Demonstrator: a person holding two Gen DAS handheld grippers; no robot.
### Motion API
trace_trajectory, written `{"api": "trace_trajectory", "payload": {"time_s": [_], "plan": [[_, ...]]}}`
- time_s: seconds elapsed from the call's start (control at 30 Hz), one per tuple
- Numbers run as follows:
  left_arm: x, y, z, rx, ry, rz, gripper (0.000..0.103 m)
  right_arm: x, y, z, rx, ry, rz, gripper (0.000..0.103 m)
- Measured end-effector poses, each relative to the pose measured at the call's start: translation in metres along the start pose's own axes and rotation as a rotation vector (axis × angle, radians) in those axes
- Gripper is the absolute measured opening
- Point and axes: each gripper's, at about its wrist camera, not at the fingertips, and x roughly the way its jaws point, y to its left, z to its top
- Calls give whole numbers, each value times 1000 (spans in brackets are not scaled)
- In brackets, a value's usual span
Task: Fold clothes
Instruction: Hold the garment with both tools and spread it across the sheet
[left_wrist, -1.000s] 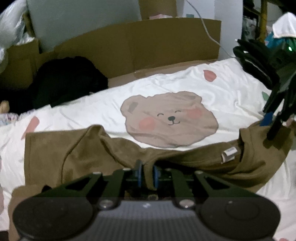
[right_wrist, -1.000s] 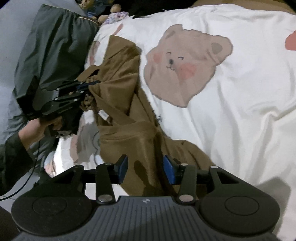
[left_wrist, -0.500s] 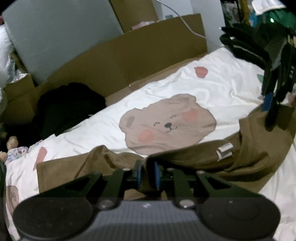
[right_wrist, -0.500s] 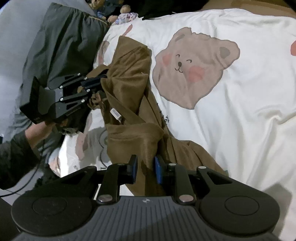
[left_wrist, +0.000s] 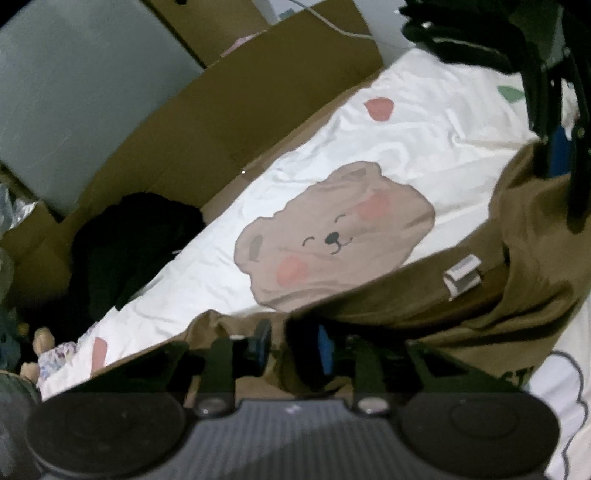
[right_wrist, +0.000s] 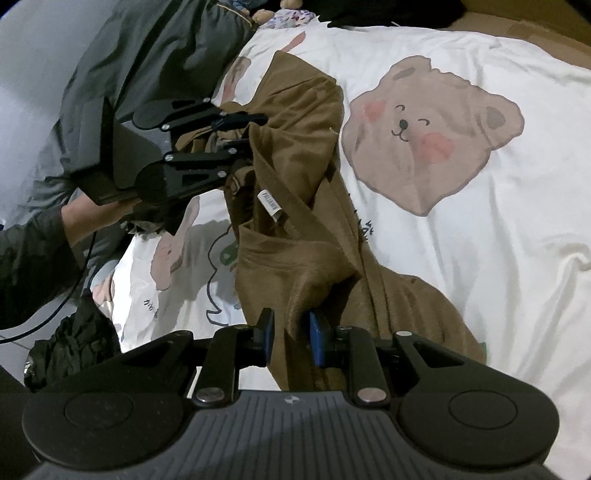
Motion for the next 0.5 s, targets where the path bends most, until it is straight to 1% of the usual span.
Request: {"api": "trace_trajectory", "payload": {"time_s": [0.07,0.1,0.13,0.17,0.27,0.37,0.47,0.5], "plan": [[4,-1,-2,-2,6,-25,29,0,0,0,1,2,0,24],[6,1,-2,-18,11,-36,23,0,0,0,1,3,-2,24],[7,4,-2,-42,16,-48,14,0,0,0,1,4,-3,24],[7,7,-2,-69,18,-58,12,-1,0,1,0,2,-5,24],[2,16,-1,-136,-8,-99,9,-4,2,1,-7,-6,-14,25],[-2,25,2,-197,-17,-91,8,-5,3,1,-14,-8,-23,26],[-10,37,4,-290,-41,-89,8,-6,4,1,-19,-13,-33,26],[-14,42,5,-328,-52,-88,8,-7,5,1,-26,-19,-41,28]]}}
